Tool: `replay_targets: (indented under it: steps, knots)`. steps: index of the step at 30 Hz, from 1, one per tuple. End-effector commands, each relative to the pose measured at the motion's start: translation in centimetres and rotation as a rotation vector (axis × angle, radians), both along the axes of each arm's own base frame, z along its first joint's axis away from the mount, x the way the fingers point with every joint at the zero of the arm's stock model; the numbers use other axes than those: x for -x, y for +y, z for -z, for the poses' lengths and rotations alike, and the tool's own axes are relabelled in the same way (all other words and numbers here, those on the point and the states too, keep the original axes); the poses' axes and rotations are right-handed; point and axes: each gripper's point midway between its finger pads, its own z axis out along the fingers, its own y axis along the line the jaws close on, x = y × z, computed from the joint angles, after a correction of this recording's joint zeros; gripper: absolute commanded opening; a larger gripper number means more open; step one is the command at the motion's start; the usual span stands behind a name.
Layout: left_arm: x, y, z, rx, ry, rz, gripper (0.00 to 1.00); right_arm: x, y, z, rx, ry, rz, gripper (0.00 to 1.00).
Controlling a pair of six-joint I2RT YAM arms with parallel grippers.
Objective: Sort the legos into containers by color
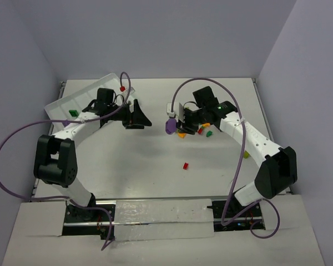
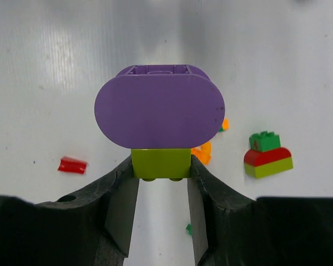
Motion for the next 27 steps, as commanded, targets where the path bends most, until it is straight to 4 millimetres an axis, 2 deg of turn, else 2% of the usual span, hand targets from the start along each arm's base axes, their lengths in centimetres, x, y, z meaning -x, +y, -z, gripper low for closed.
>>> replay_targets:
  steps: [1, 5, 7, 11, 20, 27]
  knots:
    - [1.4, -2.4, -2.5, 0.094, -0.042, 0.065, 0.95, -0.6, 3.4, -2.5, -0.063, -0.022, 0.028, 0.33]
    - [2.3, -2.7, -3.7, 0.156, -0.039, 0.074, 0.93, -0.2, 4.6, -2.3, -0.055, -0.014, 0.024, 0.33]
    - [2.8, -2.7, -5.2, 0.200, -0.080, 0.074, 0.93, -0.2, 4.9, -2.3, -0.050, -0.019, 0.028, 0.33]
    - [3.4, -2.8, -6.0, 0.254, -0.093, 0.070, 0.93, -0.1, 5.1, -2.1, -0.045, -0.019, 0.027, 0.33]
    - [3.3, -3.5, -5.5, 0.241, -0.081, 0.076, 0.89, 0.0, 5.9, -2.1, -0.038, -0.034, 0.035, 0.34]
    - [3.0, -4.6, -4.1, 0.183, -0.067, 0.092, 0.81, 0.3, 6.6, -2.6, -0.048, -0.030, 0.030, 0.33]
